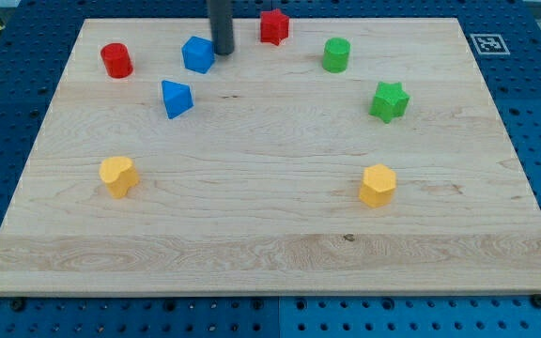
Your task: Push the red circle into red star
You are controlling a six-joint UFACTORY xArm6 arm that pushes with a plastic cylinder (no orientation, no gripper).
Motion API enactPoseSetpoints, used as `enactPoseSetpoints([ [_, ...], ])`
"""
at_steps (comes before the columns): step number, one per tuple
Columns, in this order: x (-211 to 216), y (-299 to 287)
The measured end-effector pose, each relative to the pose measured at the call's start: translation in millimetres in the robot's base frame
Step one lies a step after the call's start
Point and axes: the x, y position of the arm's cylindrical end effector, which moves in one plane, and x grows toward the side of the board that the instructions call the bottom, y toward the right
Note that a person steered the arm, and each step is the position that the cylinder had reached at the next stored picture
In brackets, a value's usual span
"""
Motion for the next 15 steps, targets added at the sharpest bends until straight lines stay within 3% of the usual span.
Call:
enactPoseSetpoints([
  [1,-29.7,-23.6],
  [2,-2.8,-32.8],
  [3,53.1,8.3],
  [4,68.0,3.6],
  [6,28.7,-52.7],
  [7,61.6,-69.0],
  [9,87.7,-136.1],
  [12,63.4,-166.4],
  [15,41.2,-130.4],
])
